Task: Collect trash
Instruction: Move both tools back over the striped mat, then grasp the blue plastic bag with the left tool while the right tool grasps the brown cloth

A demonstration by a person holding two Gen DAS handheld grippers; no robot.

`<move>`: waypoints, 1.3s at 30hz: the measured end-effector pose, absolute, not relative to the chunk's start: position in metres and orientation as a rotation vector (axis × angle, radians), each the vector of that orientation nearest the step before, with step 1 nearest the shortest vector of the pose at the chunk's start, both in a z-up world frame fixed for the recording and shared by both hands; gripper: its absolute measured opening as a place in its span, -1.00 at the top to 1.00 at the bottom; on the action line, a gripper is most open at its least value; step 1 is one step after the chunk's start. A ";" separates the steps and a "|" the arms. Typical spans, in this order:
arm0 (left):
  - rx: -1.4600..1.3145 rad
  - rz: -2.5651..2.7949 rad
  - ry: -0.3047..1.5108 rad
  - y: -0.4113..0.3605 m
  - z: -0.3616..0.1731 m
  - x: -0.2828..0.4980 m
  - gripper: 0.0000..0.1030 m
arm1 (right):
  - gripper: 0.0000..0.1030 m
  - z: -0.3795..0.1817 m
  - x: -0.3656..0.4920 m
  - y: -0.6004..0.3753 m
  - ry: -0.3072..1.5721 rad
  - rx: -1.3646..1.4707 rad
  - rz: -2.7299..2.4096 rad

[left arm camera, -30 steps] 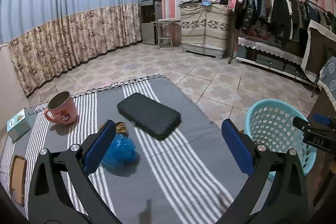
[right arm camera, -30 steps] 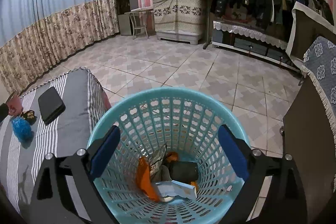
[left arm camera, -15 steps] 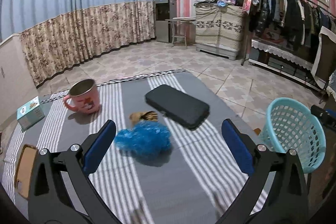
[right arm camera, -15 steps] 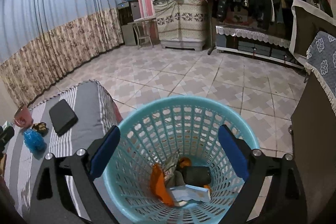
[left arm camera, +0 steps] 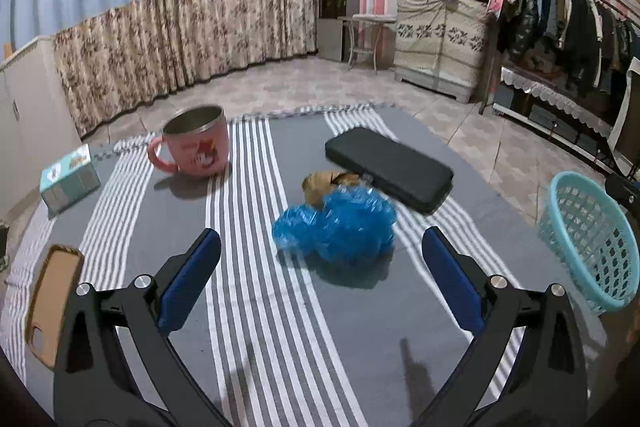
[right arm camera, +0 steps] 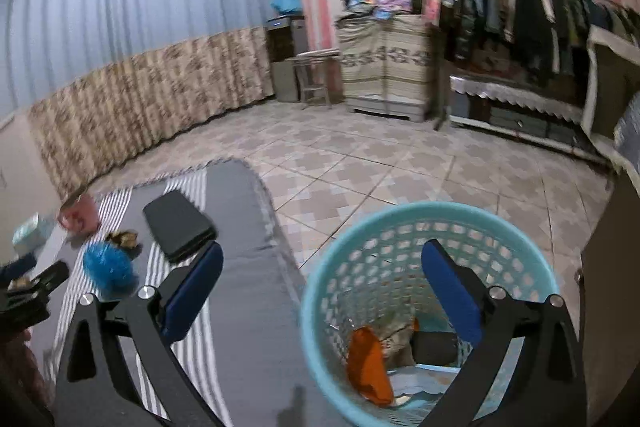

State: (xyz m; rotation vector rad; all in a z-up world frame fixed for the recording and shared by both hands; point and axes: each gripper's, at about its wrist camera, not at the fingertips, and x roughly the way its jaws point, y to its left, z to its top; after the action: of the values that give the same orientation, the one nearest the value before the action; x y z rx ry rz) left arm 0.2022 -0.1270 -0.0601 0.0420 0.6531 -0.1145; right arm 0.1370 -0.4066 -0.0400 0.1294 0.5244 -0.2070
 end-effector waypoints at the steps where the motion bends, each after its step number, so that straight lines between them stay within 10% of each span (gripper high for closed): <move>1: 0.036 -0.113 0.668 -0.127 -0.066 0.207 -0.89 | -0.89 -0.041 0.139 -0.401 0.530 0.112 -0.197; 10: -0.004 -0.148 0.760 -0.139 -0.090 0.243 -0.83 | -0.89 -0.043 0.153 -0.380 0.554 0.071 -0.170; 18: -0.016 -0.230 0.845 -0.137 -0.104 0.250 0.19 | -0.89 -0.049 0.166 -0.371 0.580 0.081 -0.166; 39: -0.053 0.082 0.627 0.042 -0.071 0.236 0.23 | -0.89 -0.077 0.202 -0.239 0.649 0.021 0.062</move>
State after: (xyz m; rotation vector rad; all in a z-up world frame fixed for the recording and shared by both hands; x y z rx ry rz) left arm 0.2355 0.0423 -0.0710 -0.0528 0.6274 0.0823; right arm 0.2023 -0.2395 -0.0772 0.0207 0.6495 0.0622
